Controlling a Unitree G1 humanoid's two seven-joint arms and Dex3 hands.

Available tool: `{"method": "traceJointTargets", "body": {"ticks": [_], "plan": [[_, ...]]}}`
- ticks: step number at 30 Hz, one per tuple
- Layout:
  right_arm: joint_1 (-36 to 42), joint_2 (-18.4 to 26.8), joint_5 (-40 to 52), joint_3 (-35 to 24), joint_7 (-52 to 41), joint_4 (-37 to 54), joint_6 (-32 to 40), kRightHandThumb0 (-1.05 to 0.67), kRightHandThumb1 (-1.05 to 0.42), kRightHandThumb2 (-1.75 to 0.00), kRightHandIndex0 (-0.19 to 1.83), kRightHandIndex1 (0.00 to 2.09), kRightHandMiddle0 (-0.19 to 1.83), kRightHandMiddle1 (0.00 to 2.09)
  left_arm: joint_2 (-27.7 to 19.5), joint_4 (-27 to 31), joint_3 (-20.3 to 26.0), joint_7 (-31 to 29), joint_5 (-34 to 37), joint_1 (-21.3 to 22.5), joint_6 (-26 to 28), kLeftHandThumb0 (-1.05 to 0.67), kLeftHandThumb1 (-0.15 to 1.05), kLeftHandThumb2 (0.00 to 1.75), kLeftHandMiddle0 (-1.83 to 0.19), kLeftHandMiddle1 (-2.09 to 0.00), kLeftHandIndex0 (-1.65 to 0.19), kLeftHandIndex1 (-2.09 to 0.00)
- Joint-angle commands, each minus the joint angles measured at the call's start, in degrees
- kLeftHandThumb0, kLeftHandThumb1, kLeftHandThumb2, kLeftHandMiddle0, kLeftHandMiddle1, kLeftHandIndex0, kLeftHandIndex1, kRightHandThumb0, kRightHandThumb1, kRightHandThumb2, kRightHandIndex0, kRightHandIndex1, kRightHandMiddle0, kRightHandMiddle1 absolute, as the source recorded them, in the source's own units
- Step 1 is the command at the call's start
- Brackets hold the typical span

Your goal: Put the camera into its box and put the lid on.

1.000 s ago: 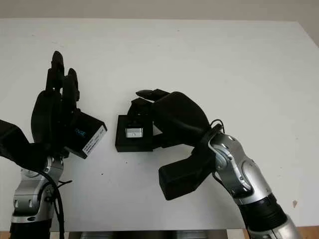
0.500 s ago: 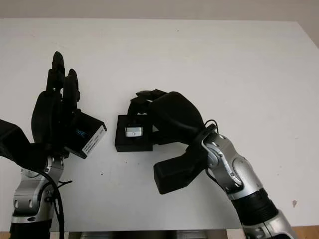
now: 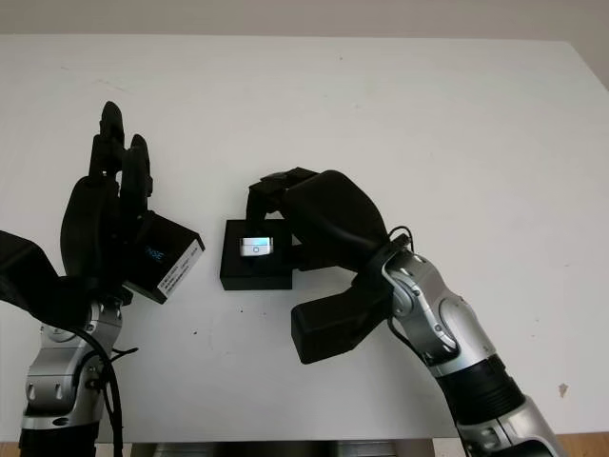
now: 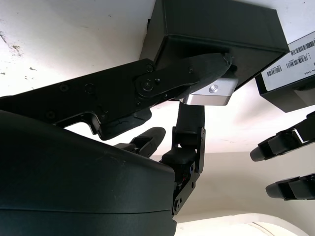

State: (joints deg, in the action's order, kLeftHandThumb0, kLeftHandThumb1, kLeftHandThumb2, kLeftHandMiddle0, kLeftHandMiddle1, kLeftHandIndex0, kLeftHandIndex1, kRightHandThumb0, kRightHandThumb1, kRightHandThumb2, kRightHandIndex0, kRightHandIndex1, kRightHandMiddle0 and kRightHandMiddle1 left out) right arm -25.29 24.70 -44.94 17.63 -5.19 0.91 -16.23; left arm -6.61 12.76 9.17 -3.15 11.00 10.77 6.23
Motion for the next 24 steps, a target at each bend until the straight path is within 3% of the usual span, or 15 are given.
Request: {"method": "traceJointTargets", "body": {"ticks": [1, 12, 20, 24], "plan": [[-0.6, 0.3, -0.5, 0.3, -0.1, 0.4, -0.2, -0.62, -1.04, -0.06, 0.47, 0.34, 0.5, 1.44, 0.2, 1.1, 0.1, -0.1, 0.2, -0.7, -0.5, -0.8, 1.05, 0.47, 0.19, 0.0, 0.19, 0.0], [-0.8, 1.1, -2.7, 0.3, 2.3, 0.7, -2.2, -0.55, -1.03, -0.05, 0.48, 0.41, 0.5, 1.54, 0.4, 0.8, -0.1, 0.3, -0.7, -0.2, -1.3, -0.8, 1.05, 0.48, 0.19, 0.0, 0.19, 0.0], [-1.0, 1.6, -9.2, 1.3, 18.9, -2.6, -10.1, -0.44, -0.91, -0.04, 0.52, 0.57, 0.53, 1.42, 0.4, 0.7, -0.2, 0.1, -0.6, -0.1, -1.1, -0.8, 1.05, 0.48, 0.19, 0.0, 0.19, 0.0], [-2.6, 2.5, -13.7, 2.8, 29.5, -7.0, -14.8, -0.4, -0.91, -0.06, 0.39, 0.77, 0.5, 1.59, 0.6, 0.9, -0.1, 0.1, -0.1, 0.0, -0.2, -0.81, 1.05, 0.47, 0.19, 0.0, 0.19, 0.0]]}}
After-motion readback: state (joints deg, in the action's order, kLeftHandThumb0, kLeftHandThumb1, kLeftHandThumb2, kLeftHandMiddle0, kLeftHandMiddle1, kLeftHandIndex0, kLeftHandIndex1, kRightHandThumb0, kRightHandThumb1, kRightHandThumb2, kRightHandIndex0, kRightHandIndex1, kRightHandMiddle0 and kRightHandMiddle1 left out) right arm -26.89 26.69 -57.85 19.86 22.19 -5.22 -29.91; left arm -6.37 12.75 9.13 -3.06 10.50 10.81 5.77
